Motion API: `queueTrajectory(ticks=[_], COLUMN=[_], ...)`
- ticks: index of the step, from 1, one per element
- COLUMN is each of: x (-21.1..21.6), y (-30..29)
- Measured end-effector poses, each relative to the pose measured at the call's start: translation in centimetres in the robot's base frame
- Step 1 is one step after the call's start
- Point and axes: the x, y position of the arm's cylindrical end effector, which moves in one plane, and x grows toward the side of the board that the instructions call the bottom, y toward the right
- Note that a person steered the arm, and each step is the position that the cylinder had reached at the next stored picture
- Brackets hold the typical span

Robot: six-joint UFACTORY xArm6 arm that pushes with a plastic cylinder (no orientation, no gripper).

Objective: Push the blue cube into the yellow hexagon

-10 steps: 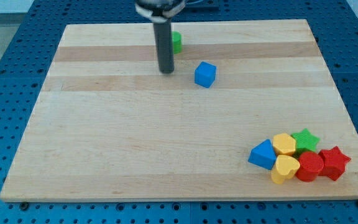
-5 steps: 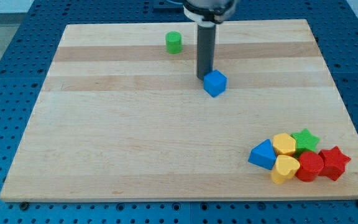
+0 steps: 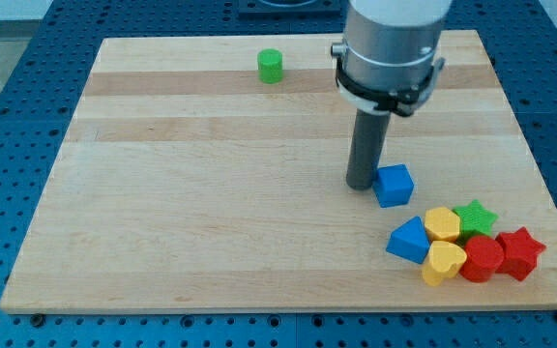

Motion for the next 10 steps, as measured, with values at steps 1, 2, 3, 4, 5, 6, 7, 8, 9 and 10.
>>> queueTrajectory(ticks=[1,2,3,4,5,6,7,8,9,10], x=[-0.2,0.1,1.5,1.8,2.5,2.7,2.7,2.9,3.0,1.3], y=[1.9,1.9,1.9,1.9,2.9,3.2,4.0,4.4,4.4,2.4])
